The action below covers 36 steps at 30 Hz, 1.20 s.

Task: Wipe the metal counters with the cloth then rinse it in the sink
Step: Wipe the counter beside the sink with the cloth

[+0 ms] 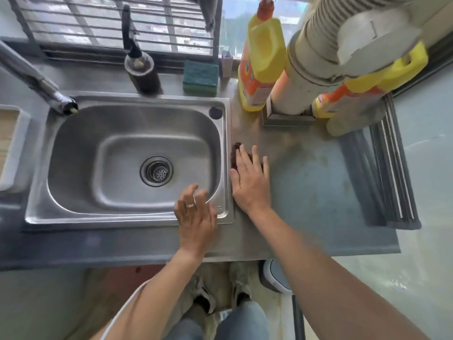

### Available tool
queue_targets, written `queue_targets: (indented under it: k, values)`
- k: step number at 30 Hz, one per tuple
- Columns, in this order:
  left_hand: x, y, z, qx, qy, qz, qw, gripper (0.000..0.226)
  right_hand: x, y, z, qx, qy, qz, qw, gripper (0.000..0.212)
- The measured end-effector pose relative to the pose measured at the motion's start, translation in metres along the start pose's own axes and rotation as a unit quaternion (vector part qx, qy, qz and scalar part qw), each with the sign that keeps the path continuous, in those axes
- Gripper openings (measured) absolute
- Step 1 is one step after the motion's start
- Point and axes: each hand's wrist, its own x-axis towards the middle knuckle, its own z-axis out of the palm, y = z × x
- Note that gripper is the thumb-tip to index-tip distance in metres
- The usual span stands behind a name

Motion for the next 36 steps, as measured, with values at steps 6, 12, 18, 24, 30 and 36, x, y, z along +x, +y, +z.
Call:
queue_targets:
  k: [6, 12, 18, 24, 30, 36]
  values:
    - [0.017, 0.027, 0.0, -0.008, -0.001, -0.021, 1.0, 0.024, -0.108, 0.002, -0.002, -0.041, -0.029, -0.04, 0.998, 0.056]
    - [0.032, 0.041, 0.02, 0.061, 0.005, -0.03, 0.998, 0.021, -0.017, 0.007, 0.005, -0.066, 0.006, -0.04, 0.997, 0.056]
    - [0.03, 0.038, 0.024, 0.109, 0.024, 0.002, 0.994, 0.022, 0.047, 0.015, 0.003, -0.046, 0.026, -0.05, 0.997, 0.056]
    - [0.028, 0.049, 0.026, 0.128, 0.049, -0.004, 0.991, 0.02, 0.038, 0.133, -0.045, -0.083, 0.053, 0.013, 0.995, 0.05]
    - [0.024, 0.089, 0.043, 0.125, 0.043, 0.038, 0.99, 0.021, 0.008, 0.263, -0.096, -0.117, 0.067, 0.106, 0.985, 0.054]
    - [0.027, 0.092, 0.045, 0.083, 0.03, 0.021, 0.996, 0.024, 0.007, 0.255, -0.085, -0.089, 0.112, 0.167, 0.976, 0.046]
